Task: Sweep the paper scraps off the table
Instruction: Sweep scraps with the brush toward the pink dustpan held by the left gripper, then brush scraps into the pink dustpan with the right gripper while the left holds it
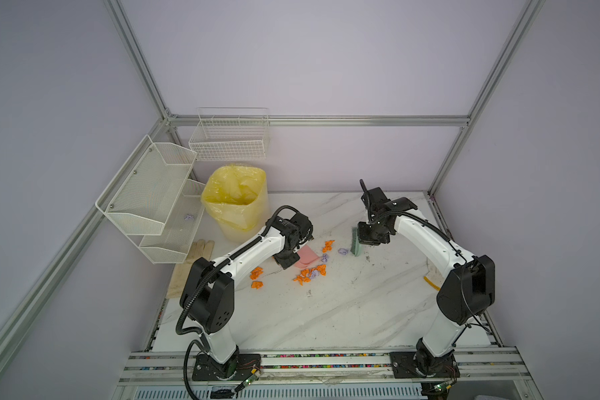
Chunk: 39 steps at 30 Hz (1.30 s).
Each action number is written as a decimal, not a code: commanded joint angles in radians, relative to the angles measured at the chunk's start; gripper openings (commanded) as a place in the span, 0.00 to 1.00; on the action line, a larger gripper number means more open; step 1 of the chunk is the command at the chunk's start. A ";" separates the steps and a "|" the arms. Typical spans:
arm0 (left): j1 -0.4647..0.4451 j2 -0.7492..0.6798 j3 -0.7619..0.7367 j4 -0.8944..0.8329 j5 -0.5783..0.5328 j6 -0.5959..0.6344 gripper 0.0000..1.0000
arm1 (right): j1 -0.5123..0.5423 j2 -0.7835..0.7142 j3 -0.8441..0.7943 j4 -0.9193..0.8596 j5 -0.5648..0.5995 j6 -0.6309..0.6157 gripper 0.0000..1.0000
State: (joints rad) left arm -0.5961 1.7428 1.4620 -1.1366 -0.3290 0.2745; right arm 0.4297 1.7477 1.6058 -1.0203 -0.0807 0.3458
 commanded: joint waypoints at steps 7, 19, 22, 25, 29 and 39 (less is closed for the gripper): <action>-0.001 -0.003 -0.022 0.009 0.030 0.036 0.00 | 0.061 0.060 0.035 0.082 -0.101 0.011 0.00; -0.010 0.132 0.026 0.018 0.055 -0.041 0.00 | 0.170 0.060 0.149 0.122 -0.251 0.015 0.00; -0.008 0.138 0.031 0.023 0.073 -0.046 0.00 | 0.169 0.036 0.166 0.103 -0.138 0.015 0.00; -0.004 0.141 0.025 0.028 0.078 -0.050 0.00 | 0.153 0.049 0.200 0.097 -0.064 -0.010 0.00; 0.002 0.143 0.025 0.028 0.096 -0.056 0.00 | 0.135 0.112 0.299 0.111 0.056 -0.091 0.00; 0.029 0.153 0.047 0.002 0.100 -0.082 0.00 | 0.135 0.403 0.574 0.108 0.187 -0.307 0.00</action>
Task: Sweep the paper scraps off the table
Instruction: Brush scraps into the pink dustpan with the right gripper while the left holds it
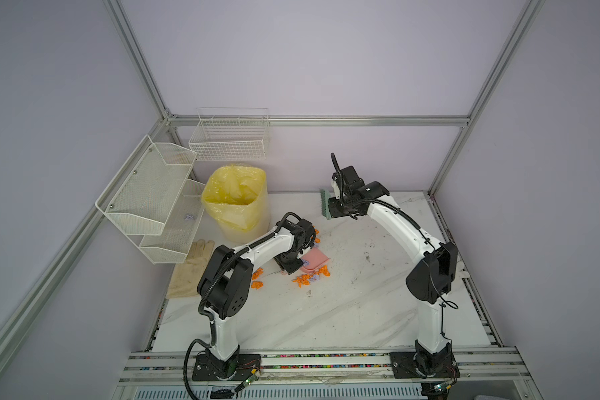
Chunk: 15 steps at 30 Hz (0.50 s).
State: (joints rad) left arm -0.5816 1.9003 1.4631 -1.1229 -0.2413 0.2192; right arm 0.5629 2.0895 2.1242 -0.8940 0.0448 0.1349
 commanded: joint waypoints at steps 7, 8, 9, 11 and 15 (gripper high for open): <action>0.044 0.004 0.055 -0.009 0.024 -0.030 0.00 | 0.013 0.146 0.099 -0.001 0.003 -0.169 0.00; 0.049 0.008 0.059 -0.009 0.026 -0.032 0.00 | 0.020 0.135 0.067 0.010 -0.020 -0.172 0.00; 0.054 0.009 0.061 -0.009 0.024 -0.033 0.00 | 0.029 0.123 0.031 0.022 -0.037 -0.177 0.00; 0.063 0.013 0.064 -0.009 0.023 -0.037 0.00 | 0.053 0.088 -0.047 0.040 -0.045 -0.186 0.00; 0.074 0.017 0.068 -0.009 0.026 -0.040 0.00 | 0.086 -0.007 -0.204 0.077 -0.099 -0.193 0.00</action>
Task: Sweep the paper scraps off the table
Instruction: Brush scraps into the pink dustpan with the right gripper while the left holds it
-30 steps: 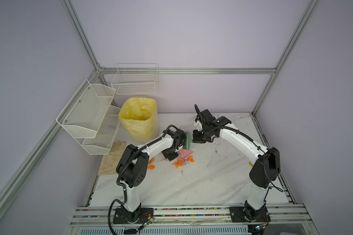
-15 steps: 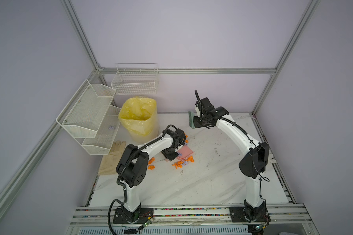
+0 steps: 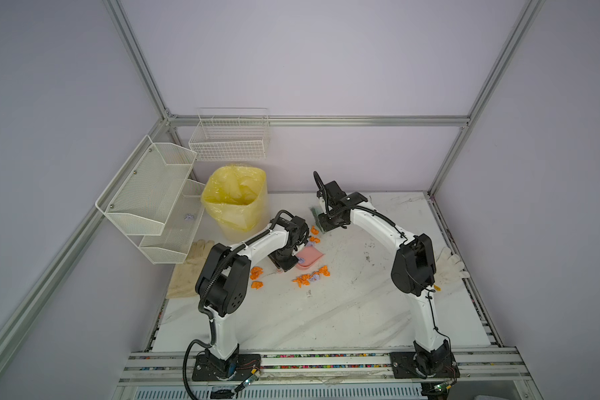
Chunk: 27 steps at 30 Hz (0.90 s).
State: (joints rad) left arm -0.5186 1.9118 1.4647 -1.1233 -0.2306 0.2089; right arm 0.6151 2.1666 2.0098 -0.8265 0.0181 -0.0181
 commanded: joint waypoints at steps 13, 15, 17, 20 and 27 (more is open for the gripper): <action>0.015 0.022 0.093 -0.017 0.005 -0.043 0.00 | 0.062 -0.486 -0.435 0.134 -0.252 0.173 0.00; 0.015 0.015 0.102 -0.018 0.010 -0.052 0.00 | 0.046 -0.500 -0.435 0.125 -0.203 0.237 0.00; 0.021 0.006 0.117 -0.031 0.008 -0.070 0.00 | 0.011 -0.513 -0.451 0.126 -0.182 0.309 0.00; 0.060 -0.017 0.163 -0.062 0.018 -0.134 0.00 | -0.065 -0.545 -0.493 0.154 -0.242 0.348 0.00; 0.091 -0.115 0.185 -0.041 0.058 -0.179 0.00 | -0.179 -0.629 -0.569 0.195 -0.257 0.378 0.00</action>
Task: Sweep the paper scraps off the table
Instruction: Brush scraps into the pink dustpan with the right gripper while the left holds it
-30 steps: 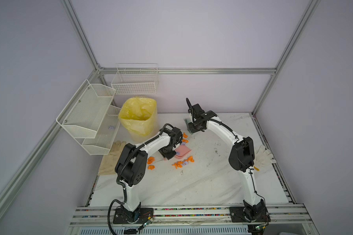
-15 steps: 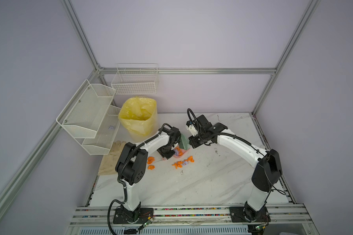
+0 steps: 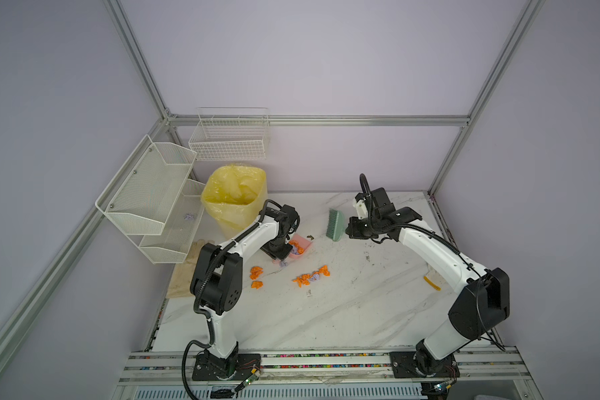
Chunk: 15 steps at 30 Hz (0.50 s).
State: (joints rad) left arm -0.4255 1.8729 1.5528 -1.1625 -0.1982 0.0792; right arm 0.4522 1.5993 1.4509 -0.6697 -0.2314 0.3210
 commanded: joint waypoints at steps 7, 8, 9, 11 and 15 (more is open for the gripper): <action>-0.002 -0.116 0.085 0.030 0.019 -0.063 0.00 | -0.038 -0.101 -0.073 0.053 -0.004 0.055 0.00; -0.002 -0.122 0.073 0.046 0.018 -0.062 0.00 | -0.037 -0.108 -0.081 0.055 -0.002 0.056 0.00; -0.002 -0.128 0.061 0.063 0.019 -0.060 0.00 | -0.038 -0.111 -0.085 0.055 0.001 0.054 0.00; -0.002 -0.140 0.034 0.099 0.019 -0.061 0.00 | -0.038 -0.121 -0.092 0.053 0.007 0.049 0.00; -0.002 -0.159 0.023 0.135 0.044 -0.069 0.00 | -0.038 -0.137 -0.100 0.056 0.027 0.045 0.00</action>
State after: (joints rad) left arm -0.4267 1.7672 1.5791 -1.0985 -0.1852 0.0330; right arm 0.4168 1.4998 1.3586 -0.6399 -0.2249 0.3592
